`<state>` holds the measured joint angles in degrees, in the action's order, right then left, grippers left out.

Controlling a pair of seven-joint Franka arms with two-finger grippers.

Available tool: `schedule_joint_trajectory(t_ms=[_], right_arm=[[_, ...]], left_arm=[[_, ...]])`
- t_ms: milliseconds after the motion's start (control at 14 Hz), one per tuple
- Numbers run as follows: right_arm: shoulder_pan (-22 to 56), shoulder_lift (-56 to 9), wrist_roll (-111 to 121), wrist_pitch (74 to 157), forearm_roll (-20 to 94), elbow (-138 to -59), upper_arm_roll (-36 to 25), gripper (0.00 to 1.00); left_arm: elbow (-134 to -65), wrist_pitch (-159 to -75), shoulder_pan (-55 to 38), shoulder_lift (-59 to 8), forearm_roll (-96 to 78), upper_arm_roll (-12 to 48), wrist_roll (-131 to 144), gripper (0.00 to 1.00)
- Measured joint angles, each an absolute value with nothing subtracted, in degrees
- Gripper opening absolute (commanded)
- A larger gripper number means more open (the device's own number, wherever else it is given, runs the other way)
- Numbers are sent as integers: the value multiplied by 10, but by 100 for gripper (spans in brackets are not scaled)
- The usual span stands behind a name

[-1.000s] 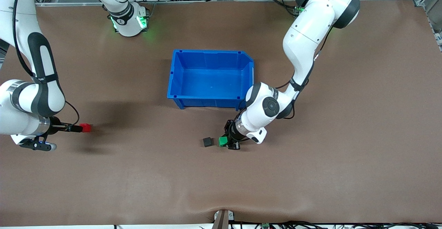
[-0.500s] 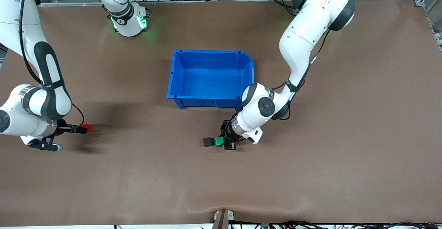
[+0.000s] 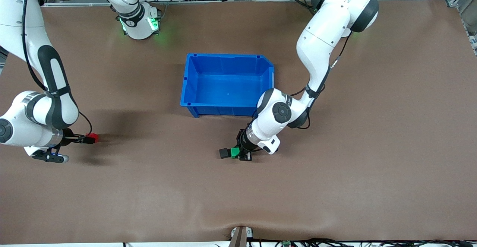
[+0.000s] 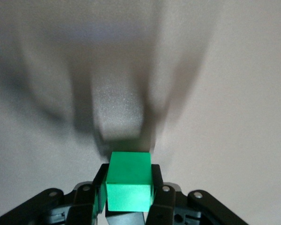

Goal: Attach green and red cubes to black cube
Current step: 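Lower the green cube beside the black cube with the left gripper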

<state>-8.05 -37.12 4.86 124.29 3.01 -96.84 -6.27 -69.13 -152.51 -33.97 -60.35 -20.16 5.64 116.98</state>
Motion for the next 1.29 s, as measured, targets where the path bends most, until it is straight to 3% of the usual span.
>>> schedule_joint_trajectory(t_ms=[71, 286, 571, 643, 714, 786, 857, 1143, 1286], right_arm=[[-80, -373, 49, 1243, 30, -969, -63, 95], [-80, -377, 49, 1244, 30, -969, -63, 79], [-80, -382, 49, 1250, 30, -970, -63, 77], [-80, -382, 49, 1251, 30, -971, -63, 72], [-80, -382, 49, 1252, 30, -972, -62, 62], [-80, -382, 49, 1252, 30, -972, -62, 41], [-80, -382, 50, 1252, 30, -972, -61, 29], [-80, -382, 50, 1252, 30, -972, -60, 3], [-80, -382, 50, 1252, 30, -972, -60, 0]], left_arm=[[-691, -1525, -340, -604, -202, 56, 1170, 0], [-689, -1525, -344, -605, -202, 53, 1170, 0], [-671, -1525, -353, -616, -202, 50, 1170, 0], [-666, -1525, -355, -619, -202, 49, 1170, 0], [-662, -1525, -355, -621, -202, 49, 1170, 0], [-661, -1525, -355, -622, -202, 49, 1170, 0], [-660, -1524, -355, -623, -202, 49, 1170, 0], [-649, -1485, -354, -623, -202, 43, 1170, 0], [-642, -1463, -354, -623, -202, 40, 1170, 0]])
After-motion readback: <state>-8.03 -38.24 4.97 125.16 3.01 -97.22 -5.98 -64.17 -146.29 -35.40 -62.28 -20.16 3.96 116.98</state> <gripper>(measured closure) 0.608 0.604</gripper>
